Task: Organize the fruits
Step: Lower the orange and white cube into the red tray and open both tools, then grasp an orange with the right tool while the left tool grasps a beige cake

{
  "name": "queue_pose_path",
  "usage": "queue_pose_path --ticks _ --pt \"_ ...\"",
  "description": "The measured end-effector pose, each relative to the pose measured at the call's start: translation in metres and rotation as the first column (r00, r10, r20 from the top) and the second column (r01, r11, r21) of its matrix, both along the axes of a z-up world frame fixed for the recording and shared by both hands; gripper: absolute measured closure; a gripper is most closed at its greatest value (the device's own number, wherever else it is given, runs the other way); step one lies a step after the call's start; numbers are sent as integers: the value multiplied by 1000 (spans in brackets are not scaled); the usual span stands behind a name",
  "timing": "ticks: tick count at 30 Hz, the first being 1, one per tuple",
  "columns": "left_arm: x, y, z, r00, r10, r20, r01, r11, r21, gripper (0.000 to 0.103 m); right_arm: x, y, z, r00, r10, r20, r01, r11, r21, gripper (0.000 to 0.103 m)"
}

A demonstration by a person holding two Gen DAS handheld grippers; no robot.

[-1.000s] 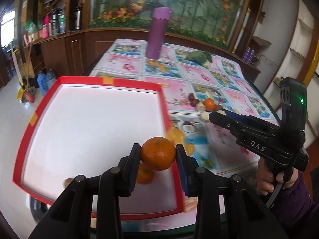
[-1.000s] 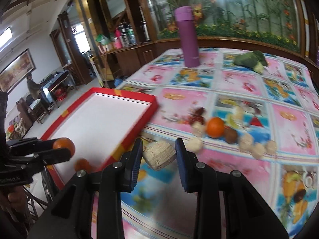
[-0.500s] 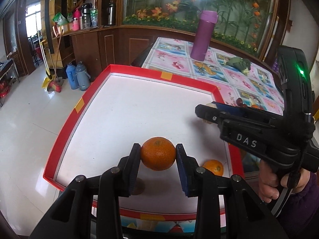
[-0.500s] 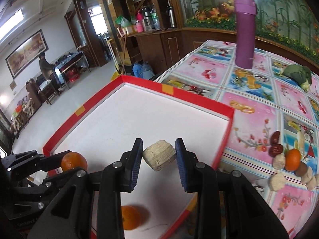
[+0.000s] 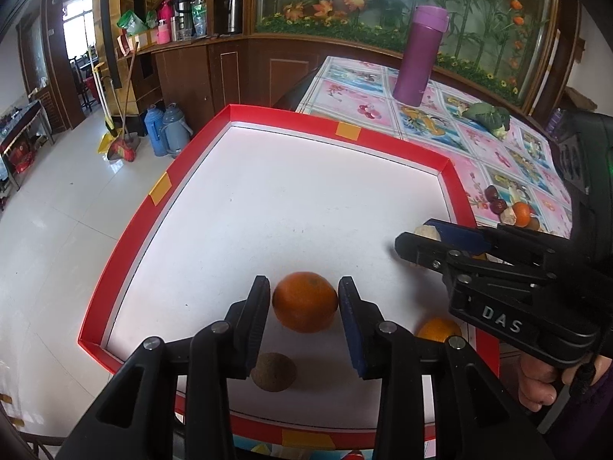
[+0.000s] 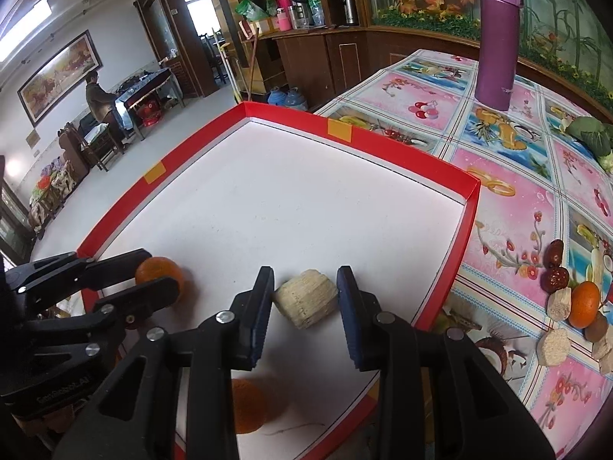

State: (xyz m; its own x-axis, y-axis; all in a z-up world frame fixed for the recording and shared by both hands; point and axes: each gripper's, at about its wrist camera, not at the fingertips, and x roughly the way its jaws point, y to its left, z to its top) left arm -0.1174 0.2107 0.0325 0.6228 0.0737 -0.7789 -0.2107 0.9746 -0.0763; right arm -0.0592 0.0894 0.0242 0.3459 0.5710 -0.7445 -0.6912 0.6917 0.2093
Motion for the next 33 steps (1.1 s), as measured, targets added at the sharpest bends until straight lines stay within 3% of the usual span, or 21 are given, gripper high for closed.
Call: queue_pose_path --ticks 4,13,19,23,27,33 --pt "1 -3 7 1000 15 5 -15 1000 26 55 2 -14 13 1000 -7 6 7 999 47 58" --pt "11 -27 19 1000 -3 8 3 998 65 44 30 -89 29 990 -135 43 131 988 86 57" --pt "19 -58 26 998 -59 7 58 994 89 44 61 -165 30 960 -277 42 272 958 85 57" --pt "23 -82 29 994 -105 15 103 989 103 37 78 -205 22 941 -338 25 335 940 70 58" --pt "28 -105 26 986 -168 4 167 980 106 37 88 -214 16 938 -344 -32 346 934 86 58" --pt "29 -126 23 973 -229 -7 228 969 99 37 86 -183 5 959 -285 6 284 958 22 58"
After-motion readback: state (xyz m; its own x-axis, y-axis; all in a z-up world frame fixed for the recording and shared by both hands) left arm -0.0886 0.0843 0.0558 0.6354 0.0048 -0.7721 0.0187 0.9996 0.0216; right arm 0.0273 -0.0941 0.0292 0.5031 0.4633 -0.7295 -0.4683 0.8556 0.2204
